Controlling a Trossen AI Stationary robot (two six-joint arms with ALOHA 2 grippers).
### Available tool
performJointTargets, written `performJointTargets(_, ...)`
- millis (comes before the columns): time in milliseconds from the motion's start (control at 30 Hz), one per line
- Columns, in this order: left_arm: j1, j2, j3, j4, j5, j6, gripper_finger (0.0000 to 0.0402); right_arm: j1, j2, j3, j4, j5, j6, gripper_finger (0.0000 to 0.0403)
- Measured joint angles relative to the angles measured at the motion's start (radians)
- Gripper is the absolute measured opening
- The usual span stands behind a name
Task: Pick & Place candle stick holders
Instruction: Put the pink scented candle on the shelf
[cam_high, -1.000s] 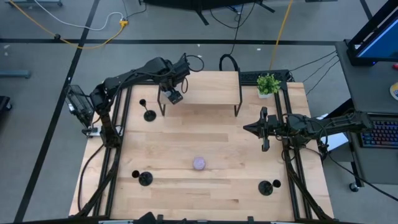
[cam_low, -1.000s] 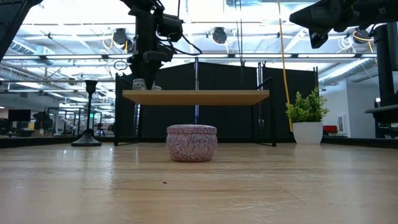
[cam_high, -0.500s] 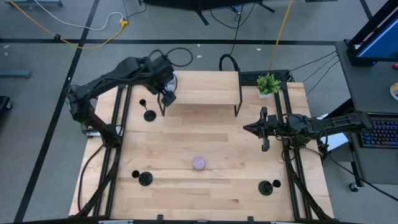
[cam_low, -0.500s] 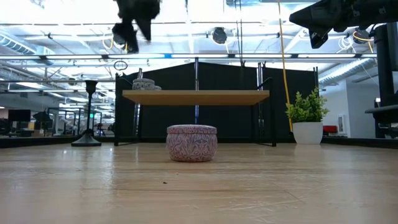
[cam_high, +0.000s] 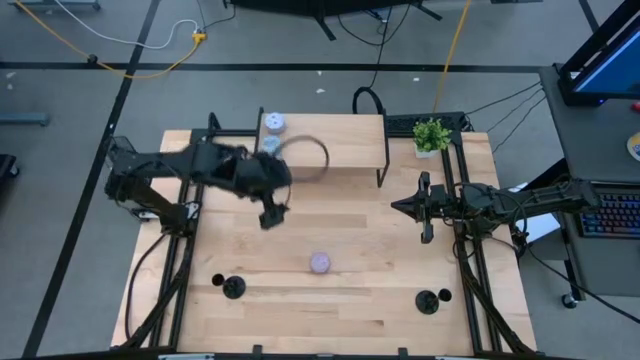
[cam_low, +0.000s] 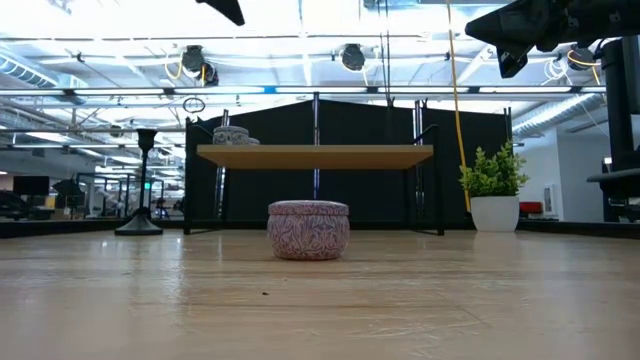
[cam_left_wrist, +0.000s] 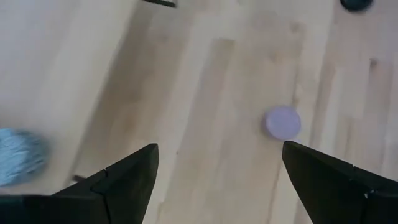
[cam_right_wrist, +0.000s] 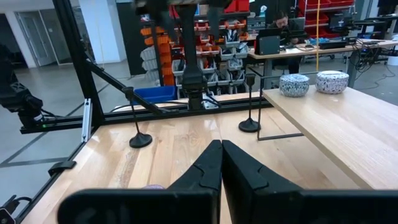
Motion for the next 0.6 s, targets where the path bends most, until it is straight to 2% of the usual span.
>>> performJointTargets(233, -0.129, 0.103, 0.000, 0.058, 0.007, 0.003, 0.0349, 0.000, 0.001, 0.000, -0.001, 0.000, 0.000, 0.0004)
performJointTargets(600, -0.220, 0.283, 0.000, 0.096, 0.132, 0.026, 0.0349, 0.000, 0.000, 0.000, -0.001, 0.000, 0.000, 0.0004)
